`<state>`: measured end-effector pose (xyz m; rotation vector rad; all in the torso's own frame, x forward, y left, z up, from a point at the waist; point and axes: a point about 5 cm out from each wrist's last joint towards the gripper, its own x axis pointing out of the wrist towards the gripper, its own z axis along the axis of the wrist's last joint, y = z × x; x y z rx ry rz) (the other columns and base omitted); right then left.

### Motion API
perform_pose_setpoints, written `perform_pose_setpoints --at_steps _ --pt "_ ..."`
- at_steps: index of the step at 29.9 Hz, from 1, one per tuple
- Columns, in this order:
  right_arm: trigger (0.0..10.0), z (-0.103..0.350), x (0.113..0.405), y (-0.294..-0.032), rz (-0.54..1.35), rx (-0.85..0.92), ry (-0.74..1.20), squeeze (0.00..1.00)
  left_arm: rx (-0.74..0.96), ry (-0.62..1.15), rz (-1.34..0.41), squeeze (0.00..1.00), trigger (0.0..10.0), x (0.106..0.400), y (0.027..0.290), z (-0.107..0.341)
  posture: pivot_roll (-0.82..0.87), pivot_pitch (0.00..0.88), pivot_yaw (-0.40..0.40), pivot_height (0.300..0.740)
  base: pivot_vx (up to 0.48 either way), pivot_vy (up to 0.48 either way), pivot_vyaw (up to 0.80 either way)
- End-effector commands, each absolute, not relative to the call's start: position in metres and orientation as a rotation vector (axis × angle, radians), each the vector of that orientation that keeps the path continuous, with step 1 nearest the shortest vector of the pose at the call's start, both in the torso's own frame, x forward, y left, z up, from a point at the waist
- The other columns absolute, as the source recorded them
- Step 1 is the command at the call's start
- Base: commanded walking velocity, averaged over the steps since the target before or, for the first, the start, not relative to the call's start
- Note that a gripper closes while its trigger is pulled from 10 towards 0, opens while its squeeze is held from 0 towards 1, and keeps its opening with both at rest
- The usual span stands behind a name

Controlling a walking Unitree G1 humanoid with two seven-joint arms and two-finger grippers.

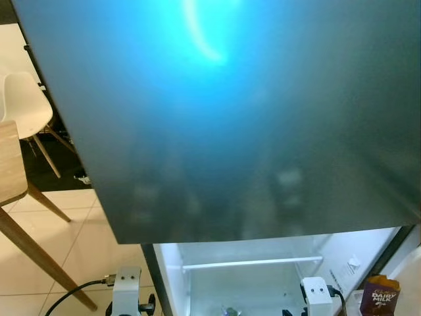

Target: Restocking fridge

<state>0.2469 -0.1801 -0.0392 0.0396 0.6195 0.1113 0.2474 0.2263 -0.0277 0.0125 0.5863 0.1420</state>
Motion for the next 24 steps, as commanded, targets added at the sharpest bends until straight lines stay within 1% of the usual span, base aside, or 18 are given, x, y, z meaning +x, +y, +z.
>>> perform_pose_setpoints --at_steps 1,7,21,22,24 --pt "10.0 -0.041 0.244 -0.187 0.075 0.055 0.635 0.00 0.015 0.602 0.150 0.00 10.0 0.242 0.228 -0.032 -0.06 0.086 0.000 0.740 0.000 0.000 0.00" --pt "10.0 -0.041 0.244 -0.187 0.077 0.052 0.635 0.00 0.020 0.603 0.145 0.00 10.0 0.241 0.226 -0.032 -0.05 0.090 -0.004 0.740 0.000 0.000 0.00" --pt "10.0 -0.043 0.242 -0.186 0.078 0.032 0.658 0.00 0.003 0.667 0.127 0.00 10.0 0.233 0.226 -0.040 -0.05 0.096 -0.009 0.740 0.000 0.000 0.00" --pt "10.0 -0.048 0.237 -0.192 0.049 -0.052 0.721 0.00 0.092 0.754 0.072 0.00 10.0 0.226 0.223 -0.048 -0.05 0.096 -0.006 0.740 0.000 0.000 0.00" --pt "10.0 -0.051 0.234 -0.195 0.033 -0.078 0.748 0.00 0.117 0.780 0.053 0.00 10.0 0.223 0.222 -0.051 -0.05 0.096 -0.006 0.740 0.000 0.000 0.00"
